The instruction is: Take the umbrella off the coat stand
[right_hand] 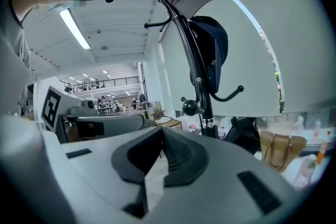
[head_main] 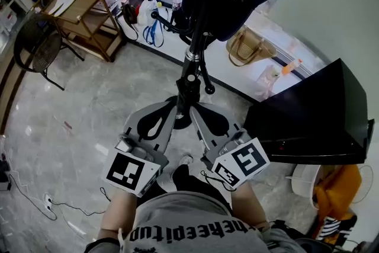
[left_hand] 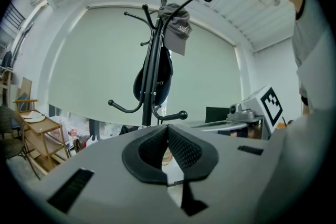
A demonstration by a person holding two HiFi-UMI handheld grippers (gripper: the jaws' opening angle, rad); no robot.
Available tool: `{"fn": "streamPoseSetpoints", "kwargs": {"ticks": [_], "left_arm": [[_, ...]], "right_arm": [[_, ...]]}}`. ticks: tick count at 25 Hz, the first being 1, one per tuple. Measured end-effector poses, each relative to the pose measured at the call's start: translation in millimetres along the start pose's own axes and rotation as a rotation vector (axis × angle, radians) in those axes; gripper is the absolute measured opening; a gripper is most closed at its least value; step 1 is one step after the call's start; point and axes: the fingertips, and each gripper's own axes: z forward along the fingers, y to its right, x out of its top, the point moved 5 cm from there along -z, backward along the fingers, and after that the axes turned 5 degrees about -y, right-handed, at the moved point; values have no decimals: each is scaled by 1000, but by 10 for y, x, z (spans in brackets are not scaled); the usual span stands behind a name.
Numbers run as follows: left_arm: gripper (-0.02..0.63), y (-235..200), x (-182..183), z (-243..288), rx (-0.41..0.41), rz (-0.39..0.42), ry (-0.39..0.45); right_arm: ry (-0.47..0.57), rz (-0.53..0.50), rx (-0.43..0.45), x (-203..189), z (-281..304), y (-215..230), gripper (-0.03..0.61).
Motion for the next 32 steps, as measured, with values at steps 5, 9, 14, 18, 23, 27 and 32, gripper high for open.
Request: {"fn": "streamPoseSetpoints", "kwargs": {"ticks": [5, 9, 14, 18, 23, 27, 32], "left_arm": [[15, -2, -42, 15, 34, -7, -1], [15, 10, -79, 19, 52, -12, -6], [15, 28, -126, 32, 76, -21, -10], [15, 34, -164, 19, 93, -26, -13], [15, 54, -218, 17, 109, -29, -19], [15, 65, -239, 0, 124, -32, -26], [15, 27, -281, -2, 133, -33, -30]], "right_arm": [[-18, -10, 24, -61, 42, 68, 11], [-34, -15, 34, -122, 70, 129, 11], [-56, -25, 31, -205, 102, 248, 12], [-71, -37, 22, -253, 119, 338, 12], [-83, -28, 13, -320, 137, 461, 14], [-96, -24, 20, -363, 186, 518, 14], [-92, -28, 9, -385, 282, 614, 14]]}}
